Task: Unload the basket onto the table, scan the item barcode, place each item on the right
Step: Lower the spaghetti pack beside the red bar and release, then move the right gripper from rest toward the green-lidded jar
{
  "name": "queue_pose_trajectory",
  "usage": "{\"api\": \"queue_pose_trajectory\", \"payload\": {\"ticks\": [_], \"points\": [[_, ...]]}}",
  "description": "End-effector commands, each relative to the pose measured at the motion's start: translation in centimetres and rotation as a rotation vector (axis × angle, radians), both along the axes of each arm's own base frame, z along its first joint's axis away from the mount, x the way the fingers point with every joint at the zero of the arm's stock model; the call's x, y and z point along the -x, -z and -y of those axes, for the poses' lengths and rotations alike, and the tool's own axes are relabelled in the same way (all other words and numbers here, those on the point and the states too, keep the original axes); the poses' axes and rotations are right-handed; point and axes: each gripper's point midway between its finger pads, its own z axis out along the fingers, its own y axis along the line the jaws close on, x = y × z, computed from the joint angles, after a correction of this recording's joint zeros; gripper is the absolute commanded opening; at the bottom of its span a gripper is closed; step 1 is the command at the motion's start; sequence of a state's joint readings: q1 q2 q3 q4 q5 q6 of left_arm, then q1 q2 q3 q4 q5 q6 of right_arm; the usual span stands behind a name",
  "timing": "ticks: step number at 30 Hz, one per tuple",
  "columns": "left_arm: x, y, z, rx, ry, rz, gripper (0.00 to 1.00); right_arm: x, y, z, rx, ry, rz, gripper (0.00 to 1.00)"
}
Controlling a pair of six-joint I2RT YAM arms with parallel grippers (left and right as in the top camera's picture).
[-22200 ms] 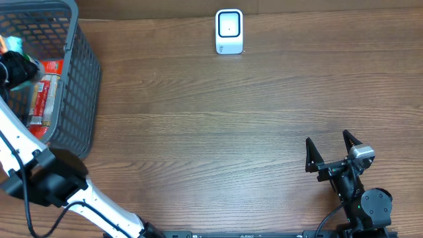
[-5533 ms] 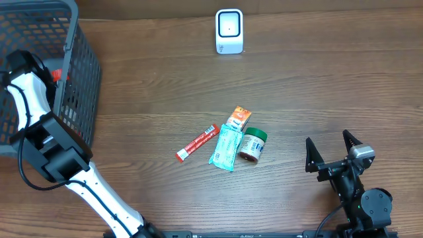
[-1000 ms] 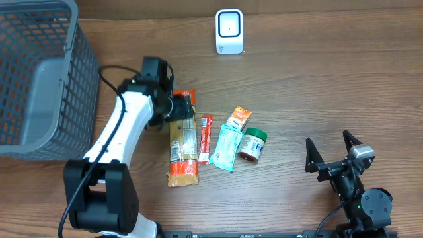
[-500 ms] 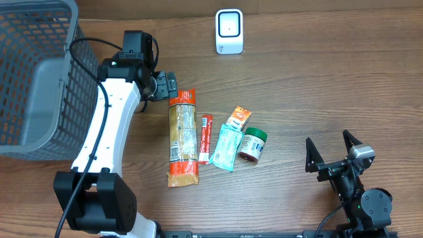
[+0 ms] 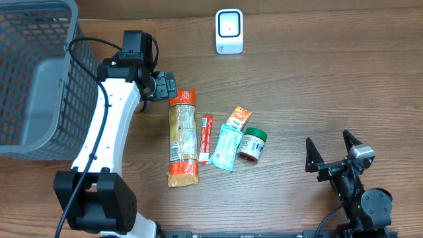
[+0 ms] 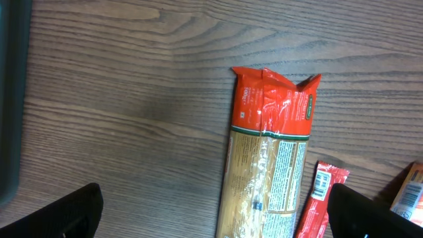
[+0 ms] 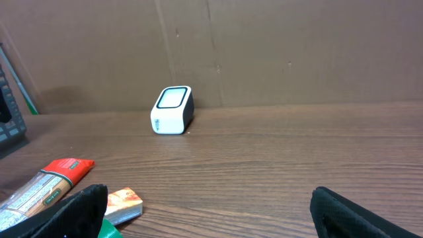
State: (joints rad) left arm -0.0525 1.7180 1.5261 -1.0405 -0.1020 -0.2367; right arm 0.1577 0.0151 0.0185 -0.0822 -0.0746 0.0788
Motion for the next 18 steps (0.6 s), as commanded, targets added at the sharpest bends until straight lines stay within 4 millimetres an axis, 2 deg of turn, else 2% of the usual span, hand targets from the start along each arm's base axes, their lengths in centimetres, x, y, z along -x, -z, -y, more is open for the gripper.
{"api": "queue_pose_trajectory", "payload": {"ticks": [1, 9, 12, 15, 18], "points": [[-0.3, -1.0, -0.2, -0.011, 0.001, 0.027, 1.00, 0.0, 0.2, 0.0, -0.003, 0.001, 0.001, 1.00], [-0.3, -1.0, -0.2, -0.011, 0.001, 0.027, 1.00, 0.0, 0.2, -0.2, -0.005, -0.015, 0.000, 1.00], [-0.3, -1.0, -0.2, -0.011, 0.001, 0.027, 1.00, 0.0, 0.2, -0.2, -0.065, -0.010, -0.016, 1.00], [-0.3, -1.0, -0.2, -0.012, 0.000, 0.027, 1.00, -0.1, 0.2, 0.7, -0.138, 0.045, -0.041, 1.00], [-0.3, -1.0, -0.2, -0.011, 0.001, 0.027, 1.00, 0.3, -1.1, 1.0, -0.152, 0.060, -0.053, 1.00]]}}
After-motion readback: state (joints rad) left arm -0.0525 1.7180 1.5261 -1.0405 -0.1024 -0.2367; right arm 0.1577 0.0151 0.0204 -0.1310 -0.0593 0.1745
